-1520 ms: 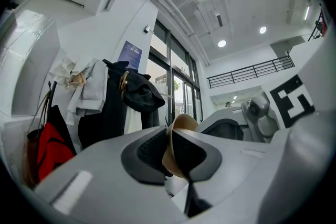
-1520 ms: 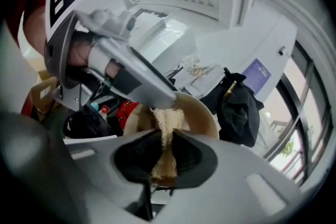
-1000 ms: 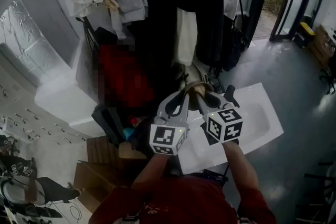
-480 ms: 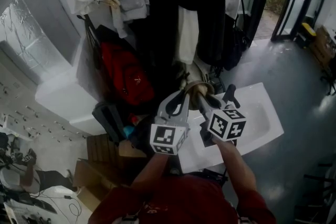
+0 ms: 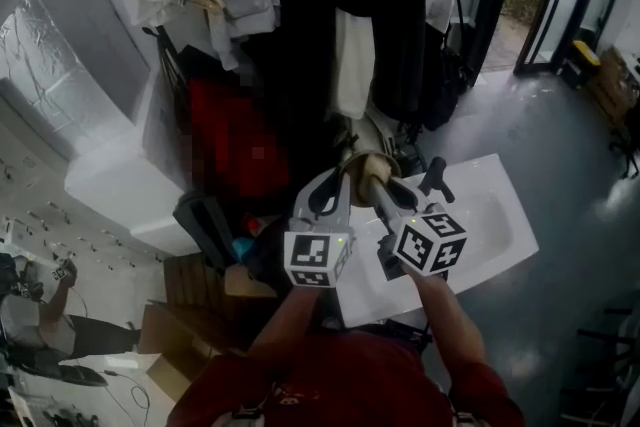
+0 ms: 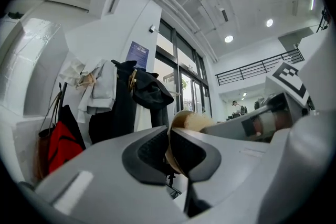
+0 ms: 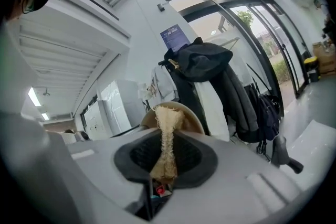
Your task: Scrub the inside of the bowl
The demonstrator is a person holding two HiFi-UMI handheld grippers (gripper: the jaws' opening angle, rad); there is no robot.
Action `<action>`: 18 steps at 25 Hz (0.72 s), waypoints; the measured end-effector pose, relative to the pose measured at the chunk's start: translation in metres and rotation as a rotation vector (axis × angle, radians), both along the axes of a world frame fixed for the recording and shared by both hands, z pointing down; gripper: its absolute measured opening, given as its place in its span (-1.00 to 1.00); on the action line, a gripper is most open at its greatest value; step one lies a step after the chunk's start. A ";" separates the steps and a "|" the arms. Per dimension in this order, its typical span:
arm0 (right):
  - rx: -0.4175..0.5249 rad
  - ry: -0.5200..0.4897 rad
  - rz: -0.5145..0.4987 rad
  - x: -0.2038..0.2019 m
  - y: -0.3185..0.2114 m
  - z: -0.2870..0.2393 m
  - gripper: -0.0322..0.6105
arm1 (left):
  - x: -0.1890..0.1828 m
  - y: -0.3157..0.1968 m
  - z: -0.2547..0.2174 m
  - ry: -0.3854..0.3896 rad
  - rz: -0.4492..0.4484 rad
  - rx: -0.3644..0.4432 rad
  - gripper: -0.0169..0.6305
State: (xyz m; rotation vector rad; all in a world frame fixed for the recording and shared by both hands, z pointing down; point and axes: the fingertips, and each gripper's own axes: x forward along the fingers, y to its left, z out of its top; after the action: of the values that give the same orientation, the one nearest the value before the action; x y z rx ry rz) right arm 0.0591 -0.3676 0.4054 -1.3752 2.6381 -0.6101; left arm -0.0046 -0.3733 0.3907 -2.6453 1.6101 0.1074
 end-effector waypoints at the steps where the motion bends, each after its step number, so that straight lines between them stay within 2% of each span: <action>1: 0.006 -0.005 -0.009 0.000 0.002 -0.001 -0.75 | -0.001 -0.002 0.003 -0.001 -0.006 -0.005 -0.87; 7: 0.051 -0.043 -0.051 0.001 0.016 -0.012 -0.75 | -0.008 -0.009 0.030 0.004 -0.028 -0.086 -0.88; 11: 0.081 -0.054 -0.037 0.011 0.015 -0.018 -0.75 | -0.013 -0.015 0.053 0.008 -0.038 -0.146 -0.88; 18: 0.064 -0.049 0.007 0.025 0.014 0.000 -0.75 | -0.024 -0.003 0.129 0.020 -0.062 -0.343 -0.88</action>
State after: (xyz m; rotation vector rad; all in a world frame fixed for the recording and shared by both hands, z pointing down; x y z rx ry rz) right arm 0.0840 -0.3535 0.4052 -1.3342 2.5902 -0.5463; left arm -0.0283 -0.3760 0.5195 -2.8375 1.8655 -0.1595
